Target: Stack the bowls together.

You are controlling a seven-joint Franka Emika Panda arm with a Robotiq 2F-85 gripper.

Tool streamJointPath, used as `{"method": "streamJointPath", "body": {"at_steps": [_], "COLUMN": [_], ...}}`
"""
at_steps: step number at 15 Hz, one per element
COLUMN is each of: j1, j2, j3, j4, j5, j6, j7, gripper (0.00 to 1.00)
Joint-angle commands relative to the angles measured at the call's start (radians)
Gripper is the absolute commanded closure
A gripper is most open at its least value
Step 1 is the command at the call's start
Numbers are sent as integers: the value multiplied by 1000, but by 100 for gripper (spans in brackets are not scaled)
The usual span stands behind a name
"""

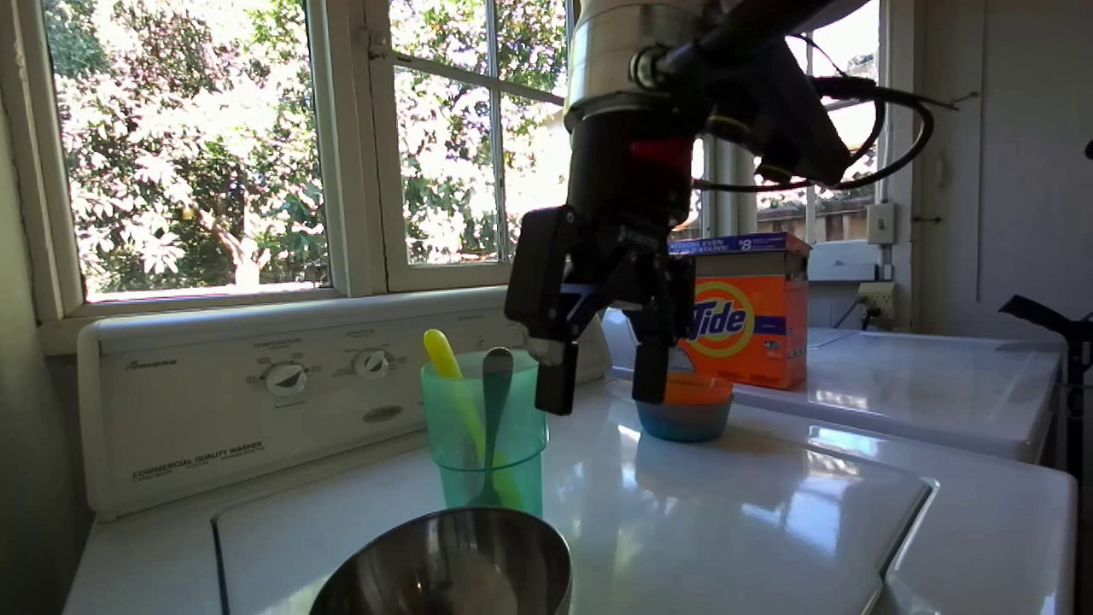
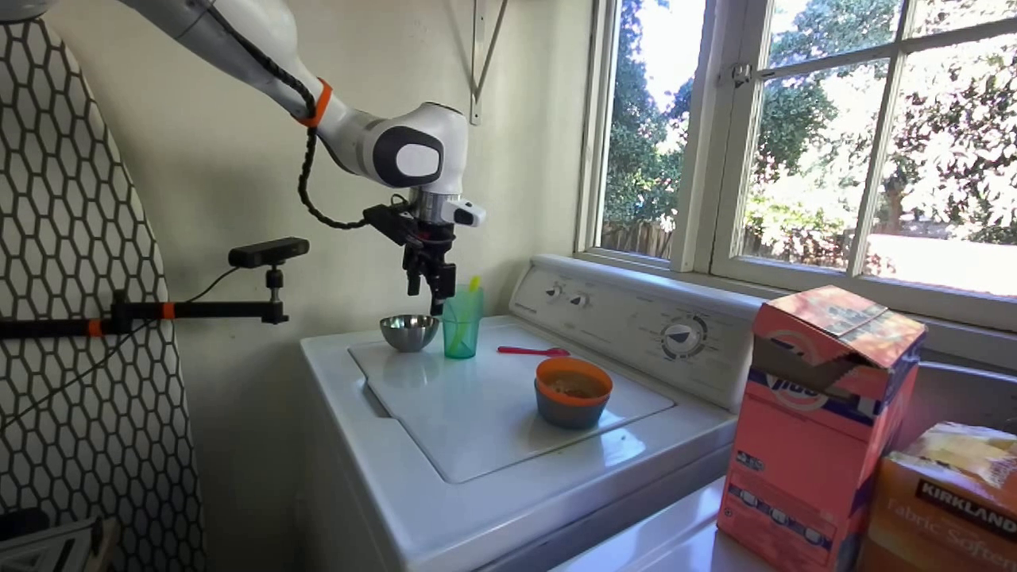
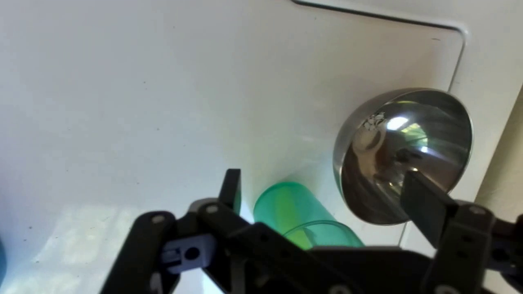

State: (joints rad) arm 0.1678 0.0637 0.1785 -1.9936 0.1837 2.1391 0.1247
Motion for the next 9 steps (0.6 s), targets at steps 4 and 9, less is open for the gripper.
{"method": "streamJointPath", "body": {"at_steps": [4, 9], "j1": [10, 22], "j2": [17, 42], "j3": [-3, 2], "j4": [17, 11], "j5": [-36, -54], "j6": [-108, -81], "j7": [75, 132], "gripper": [0, 0]}}
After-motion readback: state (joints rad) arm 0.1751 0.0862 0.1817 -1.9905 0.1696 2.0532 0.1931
